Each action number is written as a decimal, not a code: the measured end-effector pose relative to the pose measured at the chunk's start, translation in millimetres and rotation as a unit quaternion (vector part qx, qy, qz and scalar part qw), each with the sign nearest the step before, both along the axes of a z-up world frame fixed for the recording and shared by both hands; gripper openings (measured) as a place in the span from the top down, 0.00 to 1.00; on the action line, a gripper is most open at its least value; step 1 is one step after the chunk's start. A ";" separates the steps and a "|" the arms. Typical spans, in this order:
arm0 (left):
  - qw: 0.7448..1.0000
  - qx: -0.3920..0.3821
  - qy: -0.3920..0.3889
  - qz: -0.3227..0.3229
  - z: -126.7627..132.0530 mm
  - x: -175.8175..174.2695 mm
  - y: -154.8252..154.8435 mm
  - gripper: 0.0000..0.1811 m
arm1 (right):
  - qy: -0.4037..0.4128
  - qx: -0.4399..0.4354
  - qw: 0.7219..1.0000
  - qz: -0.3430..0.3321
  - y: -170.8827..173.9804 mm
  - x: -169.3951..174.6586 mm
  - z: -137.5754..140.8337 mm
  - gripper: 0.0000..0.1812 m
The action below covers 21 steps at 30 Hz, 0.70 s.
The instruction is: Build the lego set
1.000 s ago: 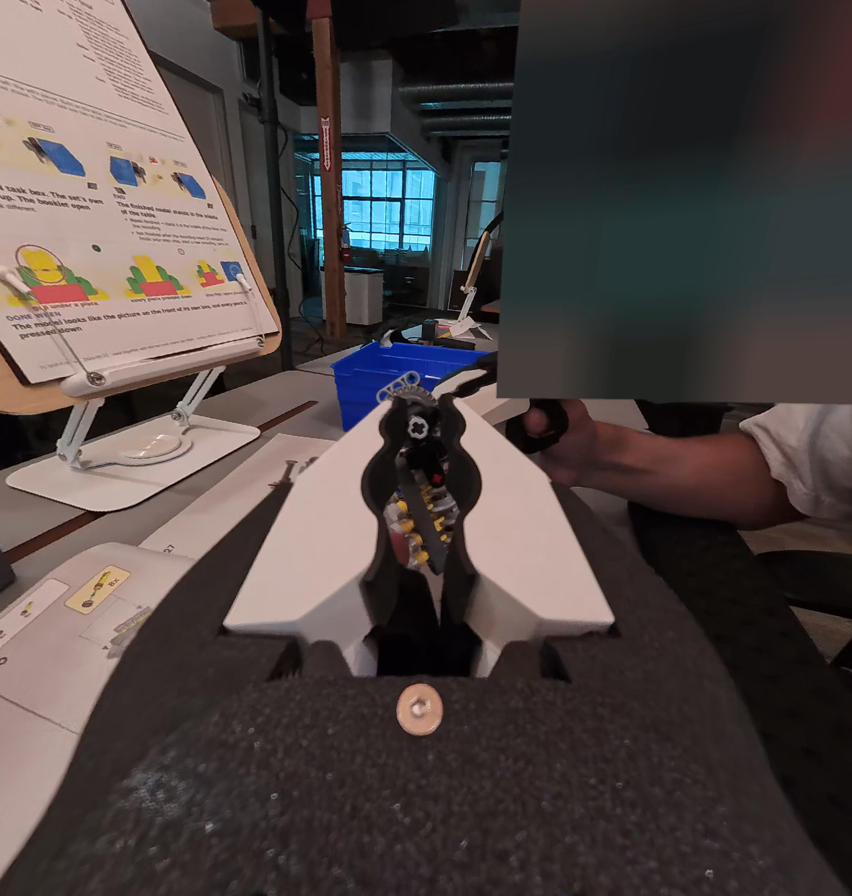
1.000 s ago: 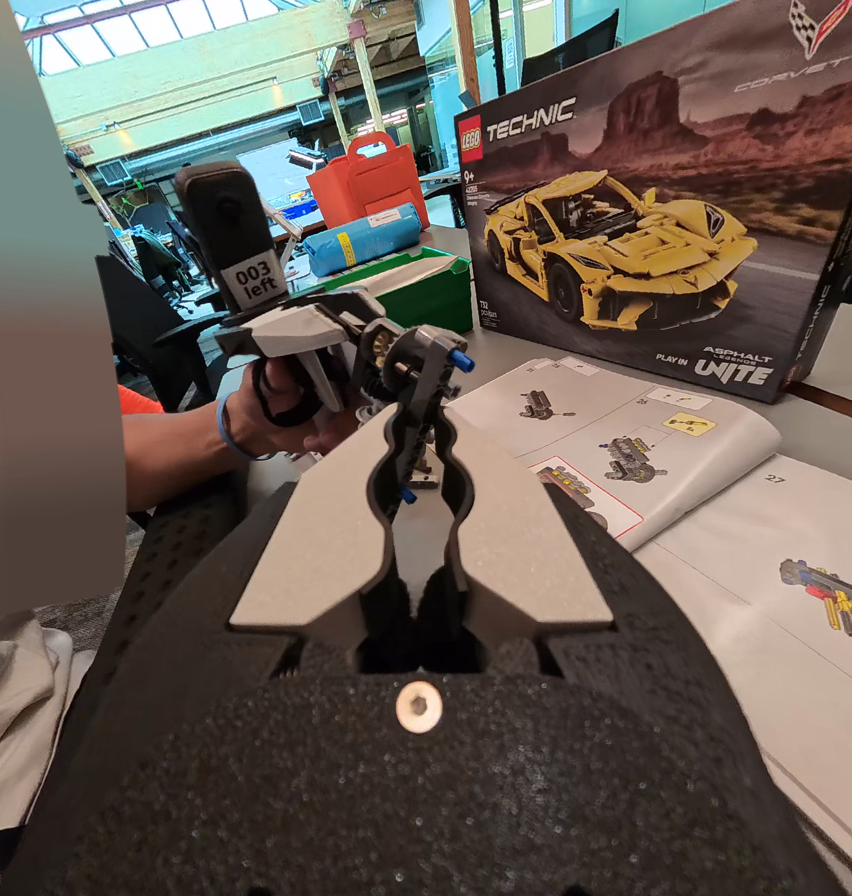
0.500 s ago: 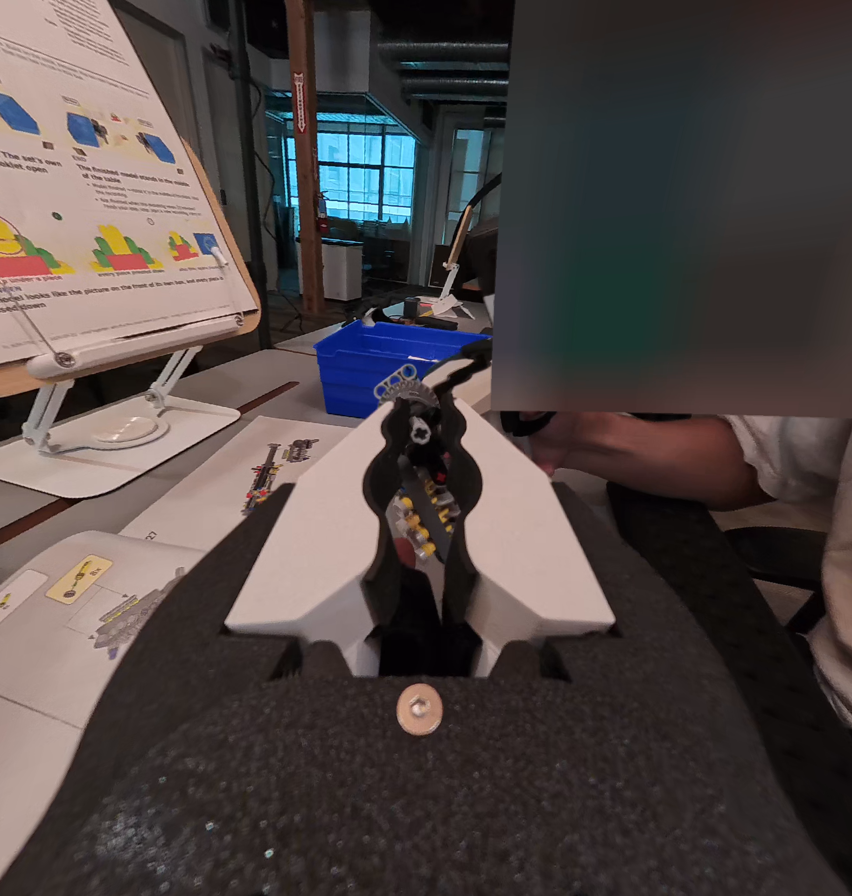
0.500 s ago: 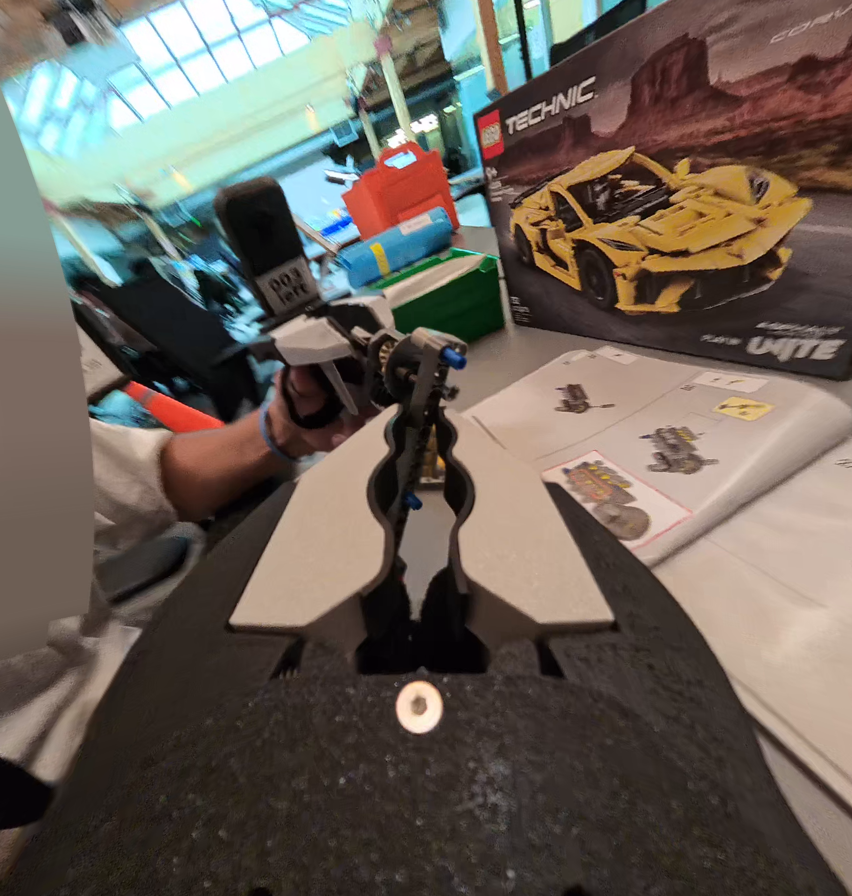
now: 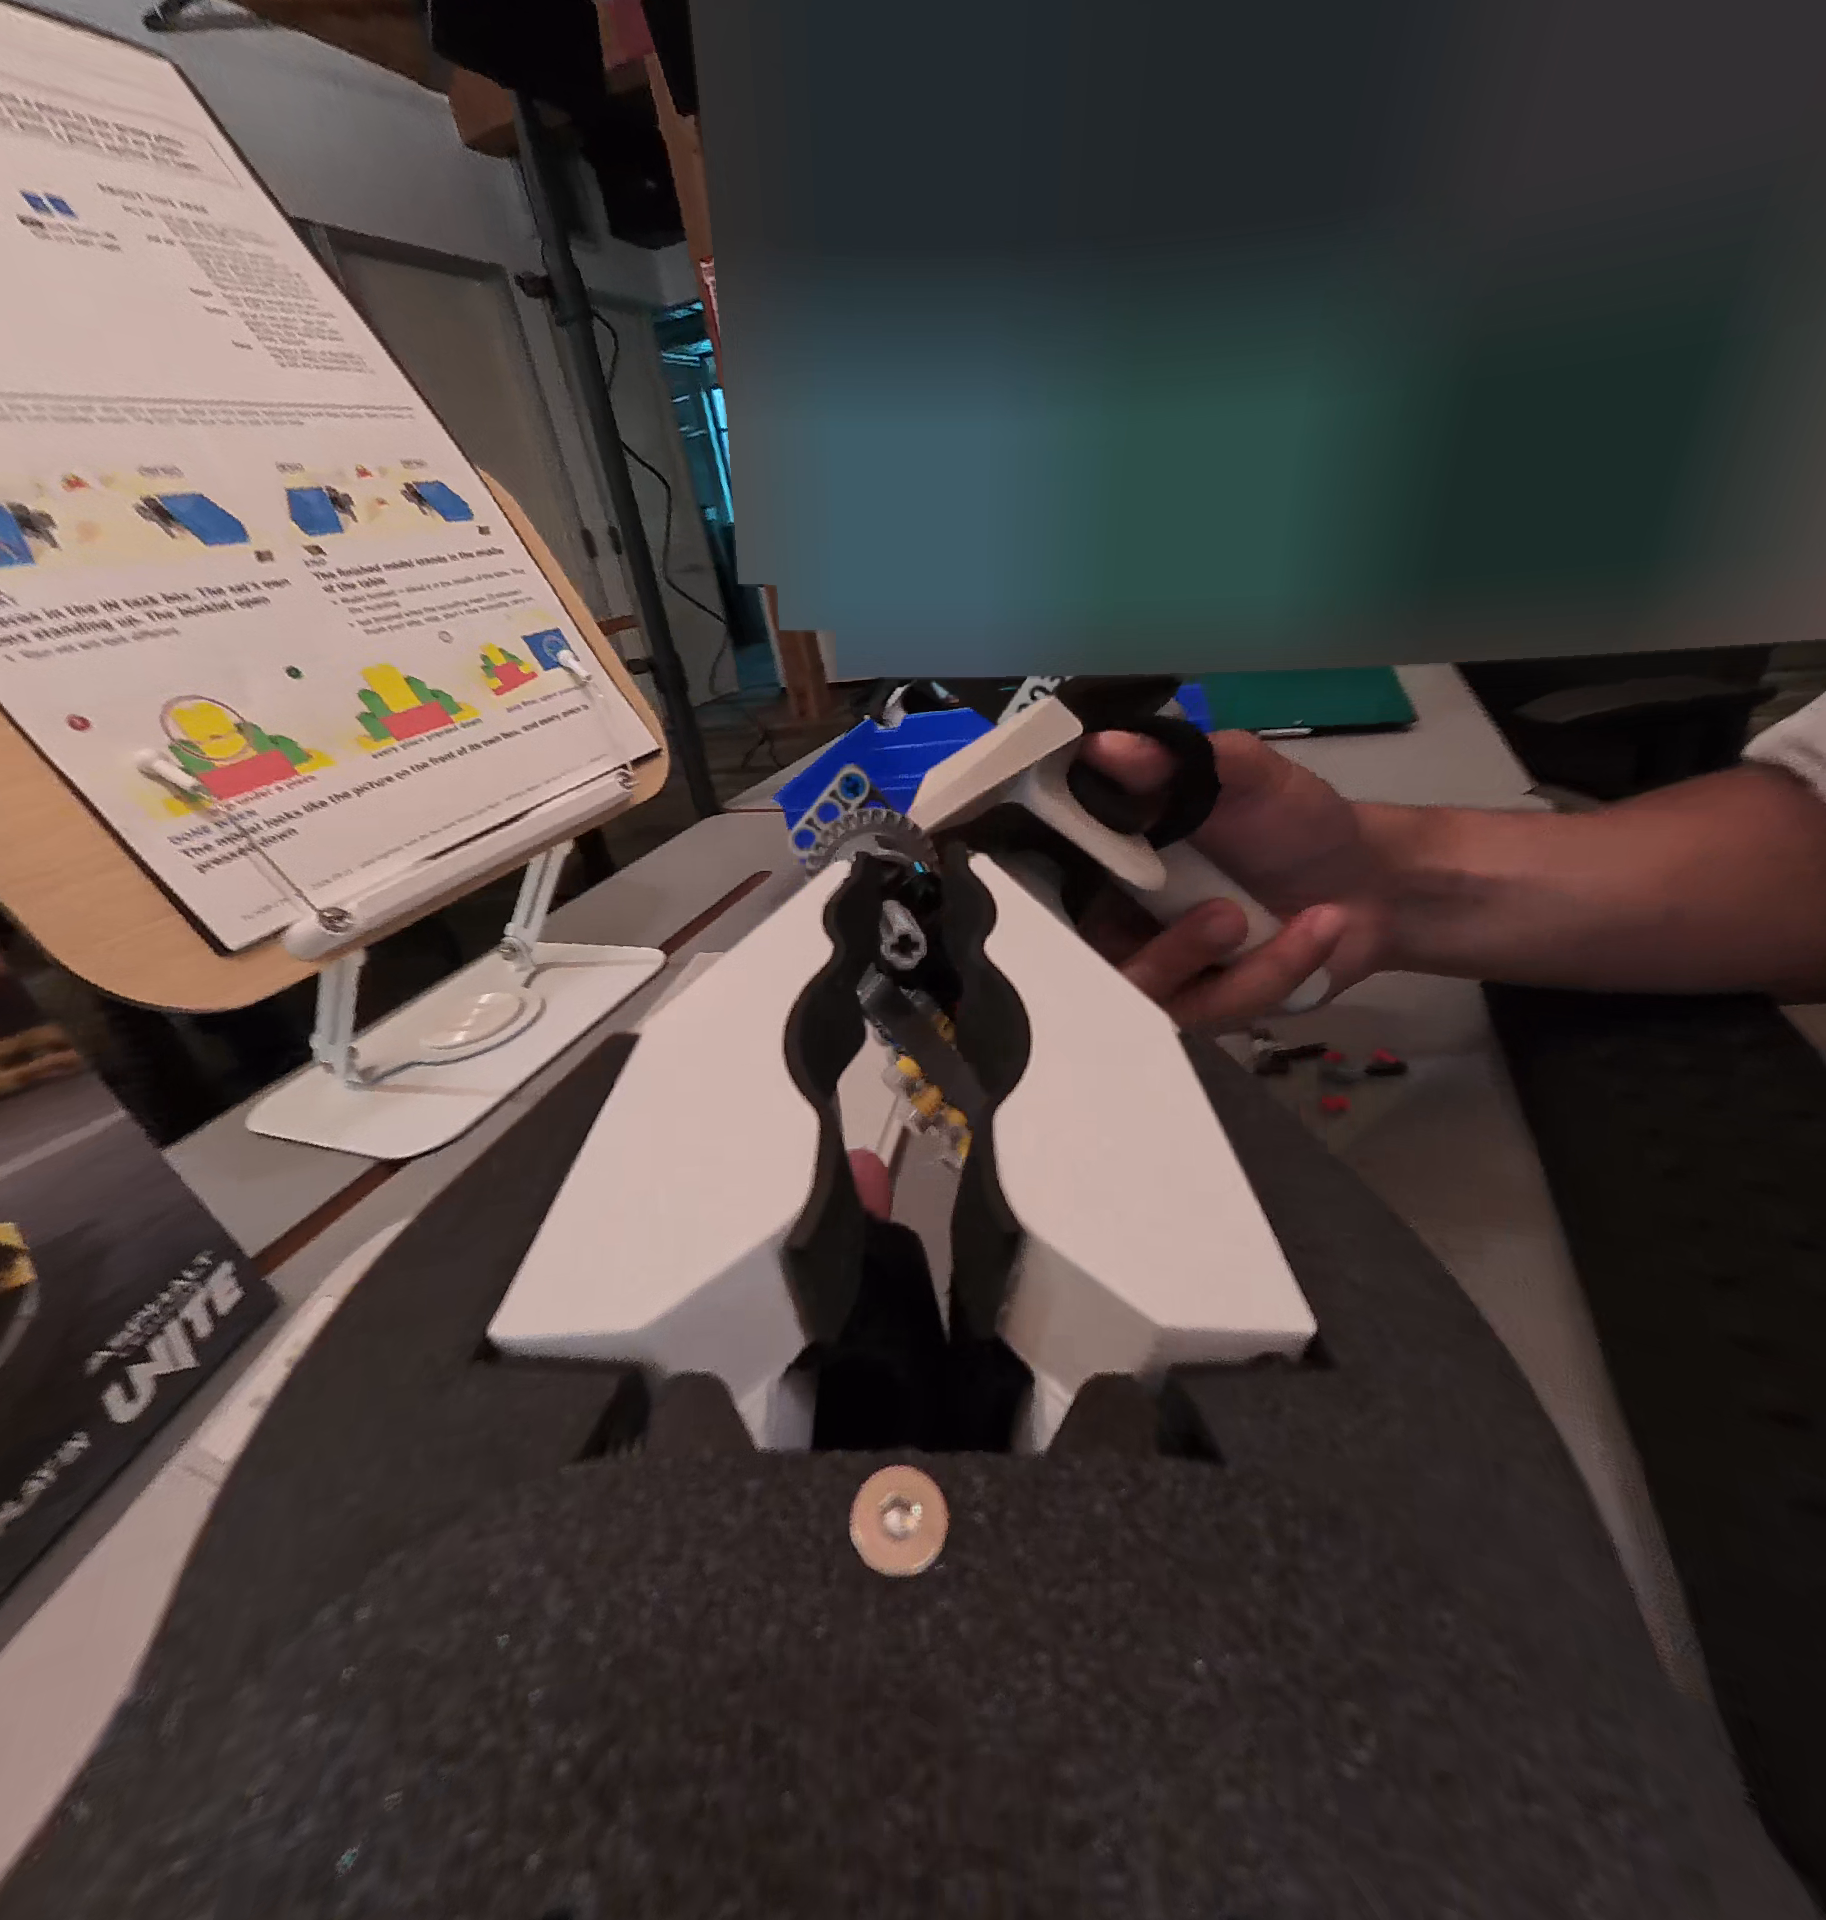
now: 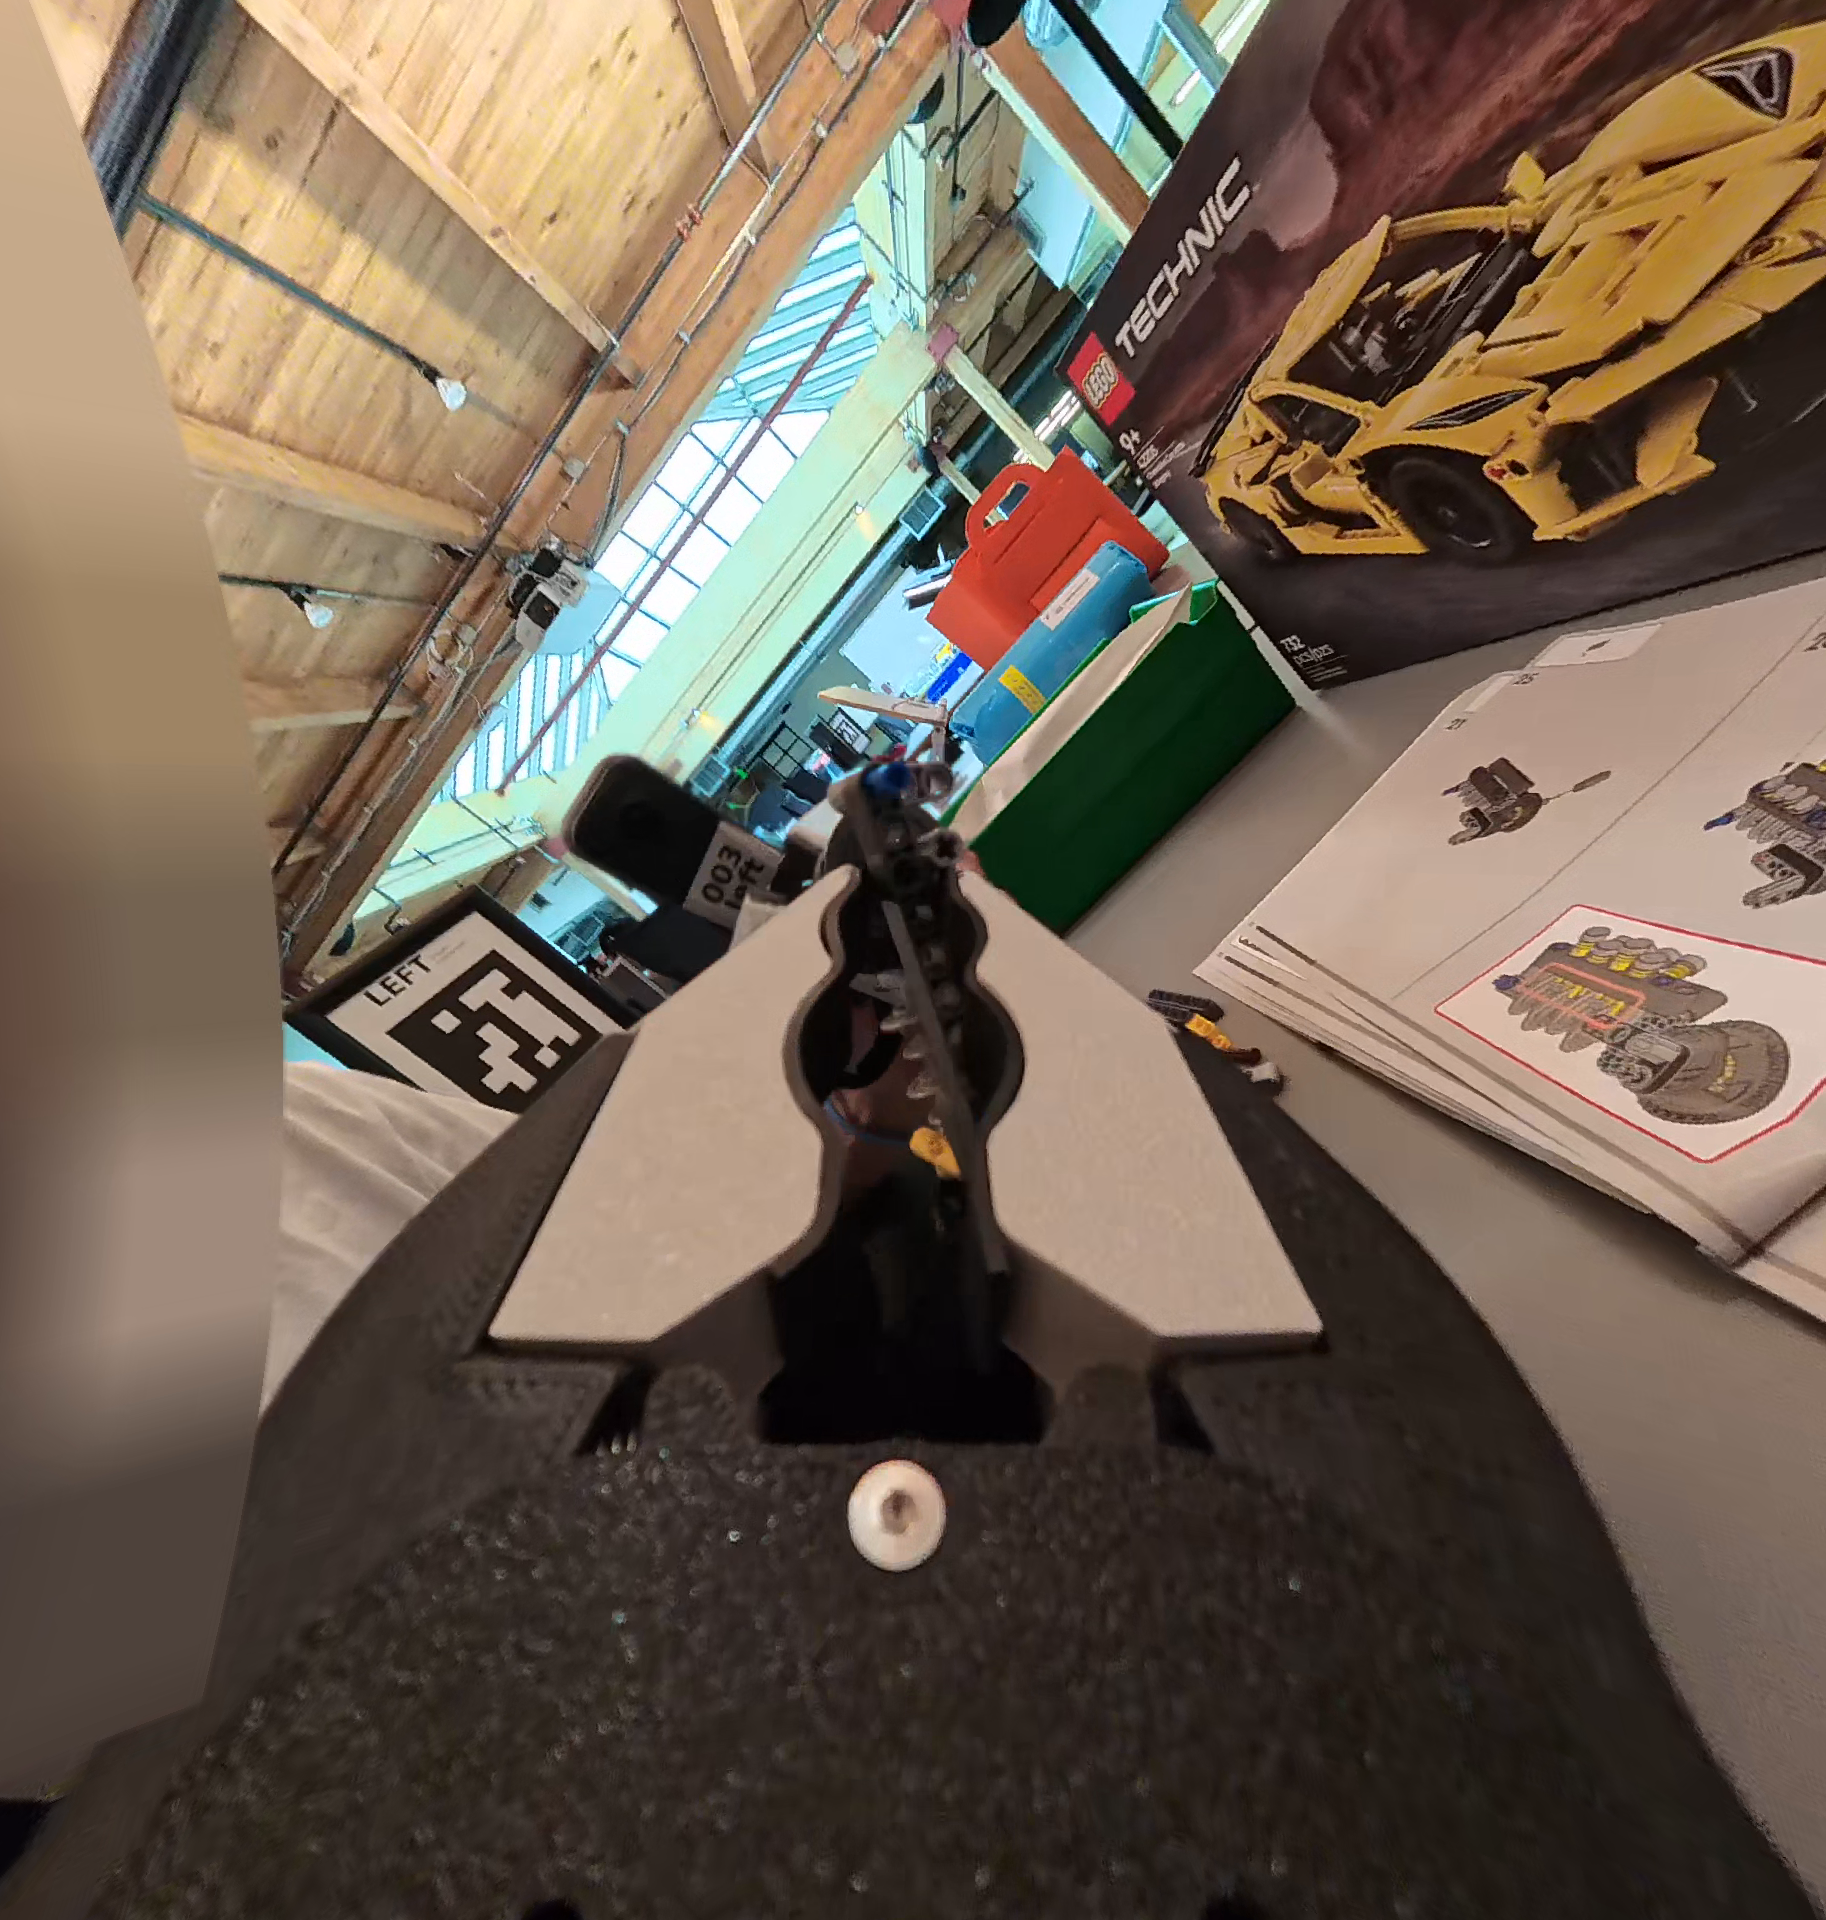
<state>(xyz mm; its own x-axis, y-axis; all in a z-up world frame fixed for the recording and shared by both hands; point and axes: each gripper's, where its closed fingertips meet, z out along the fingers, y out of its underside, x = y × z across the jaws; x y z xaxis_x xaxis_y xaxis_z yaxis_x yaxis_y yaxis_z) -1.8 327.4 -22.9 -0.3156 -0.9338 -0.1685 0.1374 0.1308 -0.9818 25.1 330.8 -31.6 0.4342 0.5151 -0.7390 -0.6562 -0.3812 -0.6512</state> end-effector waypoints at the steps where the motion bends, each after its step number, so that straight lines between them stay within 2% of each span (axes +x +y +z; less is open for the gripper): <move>1: 1.000 0.016 -0.004 0.007 -0.2 0.1 -1.6 0.95 | 0.012 -0.001 1.000 0.001 0.0 0.9 1.1 0.93; 4: 0.999 0.042 -0.011 0.022 0.2 0.4 -4.1 0.96 | 0.038 -0.009 0.999 0.007 0.0 2.1 2.3 0.93; 15: 0.998 0.051 -0.013 0.036 0.0 2.1 -5.9 0.96 | 0.036 -0.024 0.999 -0.028 3.3 5.6 1.6 0.93; 19: 0.997 0.063 -0.008 0.054 -3.0 4.3 -1.3 0.98 | -0.057 0.002 0.996 -0.075 4.4 8.0 0.6 0.94; 21: 0.997 0.065 0.002 0.035 -7.5 5.5 -9.2 1.00 | -0.106 0.013 0.991 -0.087 5.1 3.8 -1.8 0.95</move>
<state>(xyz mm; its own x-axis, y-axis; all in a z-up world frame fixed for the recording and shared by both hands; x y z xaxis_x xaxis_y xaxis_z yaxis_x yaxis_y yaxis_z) 3.8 318.2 -30.4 -0.2519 -0.9241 -0.2875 0.1190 0.2653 -0.9568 29.0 335.9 -33.4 0.6615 0.4367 -0.6097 -0.5582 -0.2563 -0.7891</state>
